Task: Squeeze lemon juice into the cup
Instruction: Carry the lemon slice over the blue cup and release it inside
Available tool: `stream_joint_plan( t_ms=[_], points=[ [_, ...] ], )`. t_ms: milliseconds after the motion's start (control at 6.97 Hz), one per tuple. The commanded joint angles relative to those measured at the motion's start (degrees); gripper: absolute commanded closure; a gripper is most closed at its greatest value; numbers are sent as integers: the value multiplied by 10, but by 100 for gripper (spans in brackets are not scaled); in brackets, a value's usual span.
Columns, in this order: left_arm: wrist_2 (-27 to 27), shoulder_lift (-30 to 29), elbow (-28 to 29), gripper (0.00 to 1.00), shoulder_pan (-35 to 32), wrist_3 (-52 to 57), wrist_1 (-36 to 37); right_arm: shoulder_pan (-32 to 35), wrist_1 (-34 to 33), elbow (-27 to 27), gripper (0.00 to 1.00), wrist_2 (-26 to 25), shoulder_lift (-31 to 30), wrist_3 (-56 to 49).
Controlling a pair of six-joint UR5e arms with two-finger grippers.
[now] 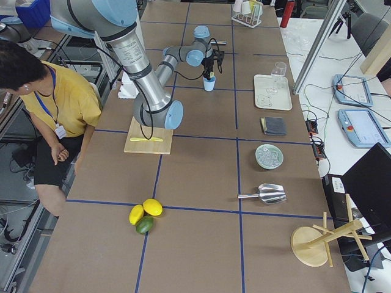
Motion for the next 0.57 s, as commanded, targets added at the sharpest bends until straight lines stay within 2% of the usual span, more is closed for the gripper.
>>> stream_joint_plan(
  t_ms=[0,143,287,430],
  points=[
    [0,-1,0,0,1,0,1,0,1,1,20,1,-1,-1],
    [0,-1,6,0,3,-10,-1,1,1,1,18,1,1,-4],
    [0,-4,2,0,16,-72,-7,9,-1,6,13,7,4,-4],
    [3,-4,6,5,80,-156,-68,33,-2,27,8,46,-5,-9]
  ],
)
